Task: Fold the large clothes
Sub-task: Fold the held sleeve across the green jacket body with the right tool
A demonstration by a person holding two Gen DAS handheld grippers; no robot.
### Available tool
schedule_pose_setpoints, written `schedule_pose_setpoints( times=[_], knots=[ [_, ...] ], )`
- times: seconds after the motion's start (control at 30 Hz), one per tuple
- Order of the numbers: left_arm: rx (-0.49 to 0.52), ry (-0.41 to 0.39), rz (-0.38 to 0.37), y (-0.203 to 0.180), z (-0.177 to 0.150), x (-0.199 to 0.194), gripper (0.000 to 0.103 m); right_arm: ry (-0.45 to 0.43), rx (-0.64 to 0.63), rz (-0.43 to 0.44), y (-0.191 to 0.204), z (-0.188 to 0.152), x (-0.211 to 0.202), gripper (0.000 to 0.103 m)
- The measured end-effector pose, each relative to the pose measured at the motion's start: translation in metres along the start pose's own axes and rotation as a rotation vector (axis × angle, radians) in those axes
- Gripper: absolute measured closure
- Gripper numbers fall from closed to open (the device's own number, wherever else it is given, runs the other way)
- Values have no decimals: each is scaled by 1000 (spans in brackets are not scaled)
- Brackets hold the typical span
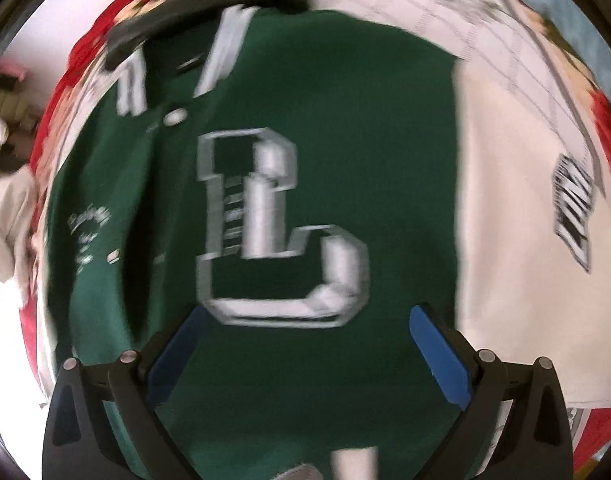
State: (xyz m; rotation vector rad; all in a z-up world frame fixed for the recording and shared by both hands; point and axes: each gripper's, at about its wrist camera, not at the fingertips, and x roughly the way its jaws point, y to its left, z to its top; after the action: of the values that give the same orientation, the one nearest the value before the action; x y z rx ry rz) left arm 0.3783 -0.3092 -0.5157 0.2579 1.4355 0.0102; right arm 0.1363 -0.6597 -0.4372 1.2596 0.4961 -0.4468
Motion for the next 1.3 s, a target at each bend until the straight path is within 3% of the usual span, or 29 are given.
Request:
schedule_pose_setpoints(
  times=[0.23,0.47,0.6,0.73,0.83,0.9,0.97,1.07,1.2,1.3],
  knots=[
    [-207,-33,46,122,-2,-13,0,190,-289,45,146,-97,53,99],
    [-399,-23,97,225,-41,-16,0,405,-502,-15,241,-263,155,98],
    [-464,6,128,272,-68,-11,0,531,-669,-88,266,-378,206,99],
    [-514,42,143,310,-91,5,0,661,-827,-155,267,-467,247,99],
    [-557,70,138,336,-105,21,0,783,-943,-257,250,-515,278,82],
    [-579,76,126,346,-111,24,0,857,-916,-242,238,-528,280,64],
    [-610,76,100,362,-122,25,0,899,-861,-131,238,-524,264,52],
    [-672,97,43,384,-143,24,0,926,-839,-25,243,-510,238,46],
    [-824,181,-104,423,-188,32,0,918,-876,-115,236,-502,206,46],
    [-1032,209,-242,456,-236,42,0,936,-862,-214,226,-482,191,46]
  ],
)
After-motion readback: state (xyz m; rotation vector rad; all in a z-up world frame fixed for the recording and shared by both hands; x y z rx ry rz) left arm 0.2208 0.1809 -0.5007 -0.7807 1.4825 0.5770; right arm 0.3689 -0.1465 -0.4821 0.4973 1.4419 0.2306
